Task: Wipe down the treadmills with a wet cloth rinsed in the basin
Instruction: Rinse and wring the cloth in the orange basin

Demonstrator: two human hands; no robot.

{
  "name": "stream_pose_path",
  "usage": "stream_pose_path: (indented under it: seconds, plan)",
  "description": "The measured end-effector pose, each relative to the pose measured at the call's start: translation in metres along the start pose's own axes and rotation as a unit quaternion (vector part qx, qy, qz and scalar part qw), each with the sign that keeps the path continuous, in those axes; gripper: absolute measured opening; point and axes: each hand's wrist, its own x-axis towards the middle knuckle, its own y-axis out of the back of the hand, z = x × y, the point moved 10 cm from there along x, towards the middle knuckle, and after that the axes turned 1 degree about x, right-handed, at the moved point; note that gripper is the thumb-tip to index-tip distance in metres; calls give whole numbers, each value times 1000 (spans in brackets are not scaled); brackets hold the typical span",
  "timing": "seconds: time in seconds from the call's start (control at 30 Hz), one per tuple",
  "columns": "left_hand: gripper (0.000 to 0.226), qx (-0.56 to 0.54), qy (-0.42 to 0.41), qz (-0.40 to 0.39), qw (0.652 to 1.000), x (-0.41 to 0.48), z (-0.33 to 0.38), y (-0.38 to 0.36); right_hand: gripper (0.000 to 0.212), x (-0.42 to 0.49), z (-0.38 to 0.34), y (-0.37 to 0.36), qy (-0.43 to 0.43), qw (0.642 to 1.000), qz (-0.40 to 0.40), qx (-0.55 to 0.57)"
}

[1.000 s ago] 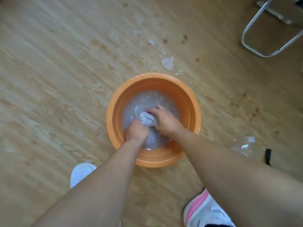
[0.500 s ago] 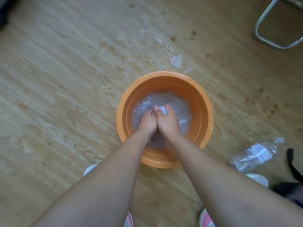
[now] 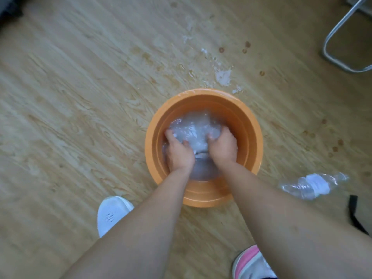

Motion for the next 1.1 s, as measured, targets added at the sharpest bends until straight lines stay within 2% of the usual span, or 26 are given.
stream_pose_path:
  seconds: [0.07,0.13,0.2,0.3,0.37,0.47,0.57,0.63,0.67,0.73,0.8,0.87,0.93,1.0,1.03,1.1]
  plan:
    - [46,-7,7,-60,998,4,-6,-20,25,-16,5,-23,-67,986,-4,152]
    - [35,-71,28,-98,992,7,-13,-33,29,-27,-2,-47,-69,974,-36,215]
    - [41,-112,93,-133,980,5,-25,-39,32,-30,-6,-53,-65,980,-49,182]
    - [42,-124,160,-188,961,-8,-31,-42,31,-17,-15,-46,15,993,-60,102]
    - [42,-106,165,-168,966,-16,-28,-34,33,-10,-20,-47,51,993,-93,56]
    - [42,-96,108,-141,979,-29,-8,-17,30,-2,-32,-32,88,991,-95,-24]
    - [35,-26,40,-86,995,-36,1,8,62,14,-35,-7,110,980,-87,-144]
    - [17,37,27,-17,999,-31,-3,25,59,19,-29,0,104,974,-96,-178]
    - [20,32,29,10,999,-28,-4,30,53,17,-25,2,86,978,-85,-171]
    - [39,12,14,28,999,-19,-2,25,47,8,-10,4,8,994,-38,-98]
    - [55,19,9,-2,1000,-9,-1,4,51,-9,11,-6,-95,995,-10,29]
    - [47,18,47,-65,997,-6,-7,-20,53,-27,18,-24,-152,974,-16,166]
    - [35,-9,60,-75,995,-5,-4,-27,33,-34,14,-41,-155,949,-39,272]
    - [35,-53,74,-73,993,-6,-6,-30,20,-38,12,-48,-139,934,-45,324]
    - [37,-71,81,-87,990,-8,-5,-34,20,-36,12,-47,-132,933,-35,333]
    - [51,-94,97,-115,984,-11,-11,-41,19,-30,2,-37,-87,952,-8,294]
